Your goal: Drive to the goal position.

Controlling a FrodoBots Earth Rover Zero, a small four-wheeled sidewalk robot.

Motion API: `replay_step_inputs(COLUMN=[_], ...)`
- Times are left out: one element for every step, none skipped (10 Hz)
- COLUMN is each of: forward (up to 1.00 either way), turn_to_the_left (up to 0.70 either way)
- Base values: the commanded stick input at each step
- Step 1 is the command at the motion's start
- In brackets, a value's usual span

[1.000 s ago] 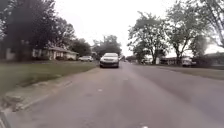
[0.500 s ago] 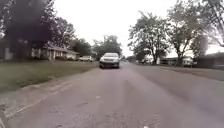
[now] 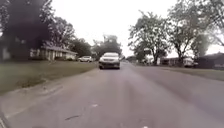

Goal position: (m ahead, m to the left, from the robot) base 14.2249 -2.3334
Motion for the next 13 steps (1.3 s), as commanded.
replay_step_inputs(forward=[0.7, 0.7, 0.7, 0.7, 0.7, 0.7, 0.7, 0.7, 0.7, 0.7, 0.7, 0.7, 0.7], turn_to_the_left=[0.0, 0.0, 0.0, 0.0, 0.0, 0.0, -0.01, -0.01, -0.01, -0.01, -0.01, -0.01, -0.01])
